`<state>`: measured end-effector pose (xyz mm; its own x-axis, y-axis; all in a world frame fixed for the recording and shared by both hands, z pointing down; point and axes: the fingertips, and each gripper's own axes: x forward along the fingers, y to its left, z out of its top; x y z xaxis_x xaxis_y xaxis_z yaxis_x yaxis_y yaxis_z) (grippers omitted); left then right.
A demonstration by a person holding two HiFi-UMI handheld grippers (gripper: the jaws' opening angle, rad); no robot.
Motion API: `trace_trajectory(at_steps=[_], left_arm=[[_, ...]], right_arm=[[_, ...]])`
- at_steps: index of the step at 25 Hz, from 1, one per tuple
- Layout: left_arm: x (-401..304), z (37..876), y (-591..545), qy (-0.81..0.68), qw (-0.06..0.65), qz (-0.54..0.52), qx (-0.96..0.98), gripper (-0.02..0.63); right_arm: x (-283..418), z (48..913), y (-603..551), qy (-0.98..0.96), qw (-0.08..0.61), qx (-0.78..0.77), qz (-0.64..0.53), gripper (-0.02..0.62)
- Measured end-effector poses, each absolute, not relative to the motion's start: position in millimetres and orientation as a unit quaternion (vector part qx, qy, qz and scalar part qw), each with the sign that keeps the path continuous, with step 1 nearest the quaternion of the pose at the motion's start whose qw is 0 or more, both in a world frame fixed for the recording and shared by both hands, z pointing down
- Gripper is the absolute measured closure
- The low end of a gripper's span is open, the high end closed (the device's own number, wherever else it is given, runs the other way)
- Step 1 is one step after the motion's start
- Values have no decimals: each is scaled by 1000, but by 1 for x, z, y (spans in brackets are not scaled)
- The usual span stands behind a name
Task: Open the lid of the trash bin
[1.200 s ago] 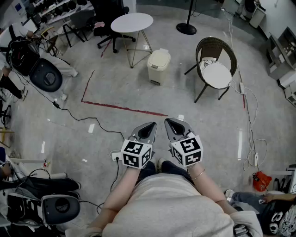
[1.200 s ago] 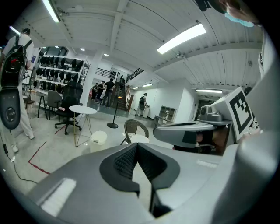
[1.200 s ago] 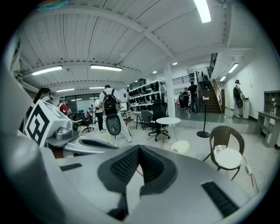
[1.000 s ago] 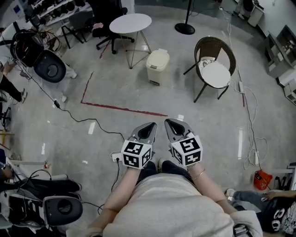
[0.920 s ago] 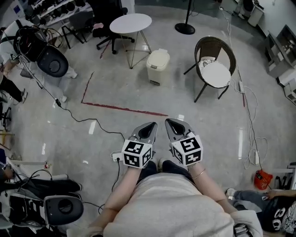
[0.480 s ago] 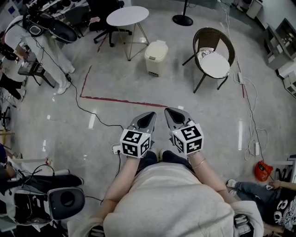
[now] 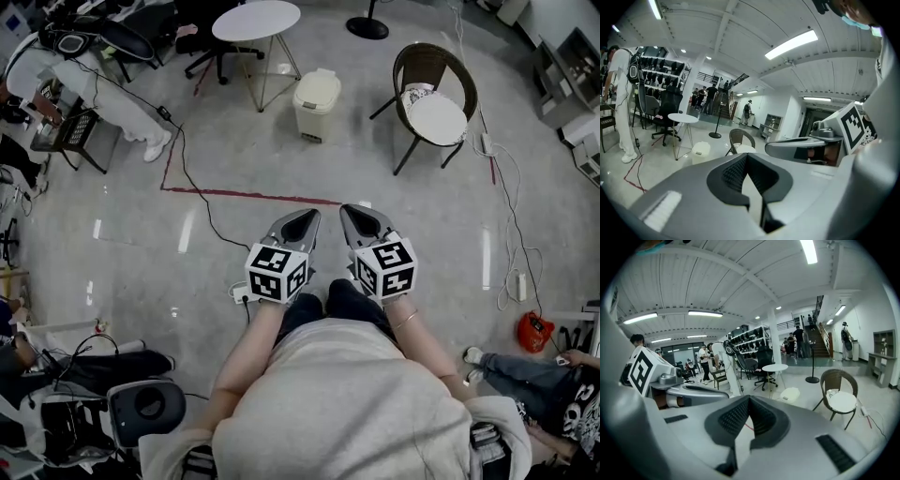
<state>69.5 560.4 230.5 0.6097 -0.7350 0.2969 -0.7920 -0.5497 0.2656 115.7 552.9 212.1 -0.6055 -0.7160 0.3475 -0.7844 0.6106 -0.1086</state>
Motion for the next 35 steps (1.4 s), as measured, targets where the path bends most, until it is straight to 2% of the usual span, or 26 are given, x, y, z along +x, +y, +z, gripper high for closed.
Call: trace_trajectory(at_steps=[12,27,35], left_arm=[[56,258,511,-433,219,81,870,609],[60,251,287,-467,214,72,855,609],[49,272,224,-482,250,79,836,609]], right_arm=[[106,232,503,-885,130,425,141,603],[105,224,266,-911,148,368,112,603],[92,251,209,-912,170,346,142,603]])
